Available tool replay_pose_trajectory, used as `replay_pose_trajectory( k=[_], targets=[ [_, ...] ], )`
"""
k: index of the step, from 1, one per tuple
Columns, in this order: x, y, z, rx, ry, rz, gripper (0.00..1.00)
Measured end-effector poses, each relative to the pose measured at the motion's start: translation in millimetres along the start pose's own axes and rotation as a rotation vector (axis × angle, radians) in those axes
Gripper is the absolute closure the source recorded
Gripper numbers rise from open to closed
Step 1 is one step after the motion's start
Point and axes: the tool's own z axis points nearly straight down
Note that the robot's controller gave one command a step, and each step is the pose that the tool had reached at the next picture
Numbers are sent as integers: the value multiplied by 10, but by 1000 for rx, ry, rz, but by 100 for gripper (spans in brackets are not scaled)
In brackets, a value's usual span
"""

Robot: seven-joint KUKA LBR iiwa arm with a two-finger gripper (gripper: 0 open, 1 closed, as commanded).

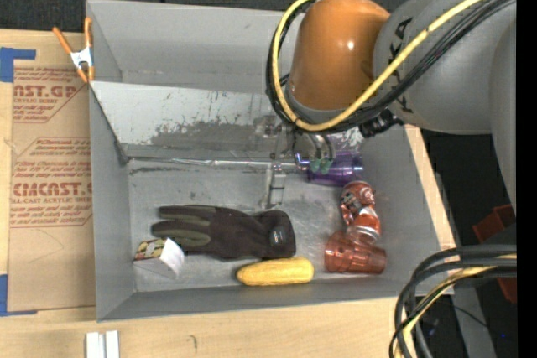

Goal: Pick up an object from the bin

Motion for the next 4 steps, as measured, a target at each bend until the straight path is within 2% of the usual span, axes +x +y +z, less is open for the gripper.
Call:
replay_pose_trajectory(
  k=[1, 2, 3, 4],
  targets=[
    [-13, -4, -51, -1, -7, 1, 0],
    [61, 81, 415, 1, -13, -62, 0],
    [291, 487, 1008, 1, -11, -99, 0],
    [560, 734, 1308, 1, -5, -319, 100]
  ],
)
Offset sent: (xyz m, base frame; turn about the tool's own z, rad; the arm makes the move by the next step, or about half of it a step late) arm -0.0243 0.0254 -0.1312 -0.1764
